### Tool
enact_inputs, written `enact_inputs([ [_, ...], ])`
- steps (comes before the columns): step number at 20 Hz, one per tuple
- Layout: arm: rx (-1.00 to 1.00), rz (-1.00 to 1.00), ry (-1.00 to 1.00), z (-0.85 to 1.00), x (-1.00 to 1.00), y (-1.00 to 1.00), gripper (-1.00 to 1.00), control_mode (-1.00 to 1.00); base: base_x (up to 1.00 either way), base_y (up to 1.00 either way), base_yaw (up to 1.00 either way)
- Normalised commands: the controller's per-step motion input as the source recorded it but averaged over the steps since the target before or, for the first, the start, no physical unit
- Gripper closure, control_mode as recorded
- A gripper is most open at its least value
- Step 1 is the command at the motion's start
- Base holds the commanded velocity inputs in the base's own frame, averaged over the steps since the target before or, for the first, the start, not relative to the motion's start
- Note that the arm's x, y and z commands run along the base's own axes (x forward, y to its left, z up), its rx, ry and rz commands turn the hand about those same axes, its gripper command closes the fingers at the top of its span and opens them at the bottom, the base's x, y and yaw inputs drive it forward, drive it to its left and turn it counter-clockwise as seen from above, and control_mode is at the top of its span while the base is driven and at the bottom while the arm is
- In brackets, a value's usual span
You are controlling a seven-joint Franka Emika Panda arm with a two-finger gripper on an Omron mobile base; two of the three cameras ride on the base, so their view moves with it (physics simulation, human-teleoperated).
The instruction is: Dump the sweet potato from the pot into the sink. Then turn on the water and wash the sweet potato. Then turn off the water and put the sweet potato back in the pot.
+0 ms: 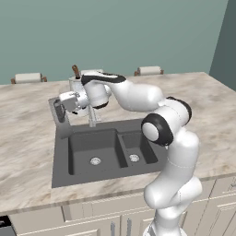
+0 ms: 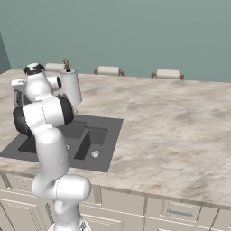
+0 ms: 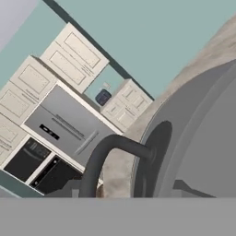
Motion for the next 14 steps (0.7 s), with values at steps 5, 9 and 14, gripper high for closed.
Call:
enact_inputs([
  [5, 0.05, -0.07, 0.06, 0.05, 0.40, -0.24, 1.00, -1.00, 0.00, 0.00, 0.00],
  [9, 0.05, -0.03, 0.00, 0.06, 0.50, -0.04, 1.00, -1.00, 0.00, 0.00, 0.00],
  [14, 0.08, -0.01, 0.00, 0.03, 0.47, -0.03, 1.00, -1.00, 0.00, 0.00, 0.00],
])
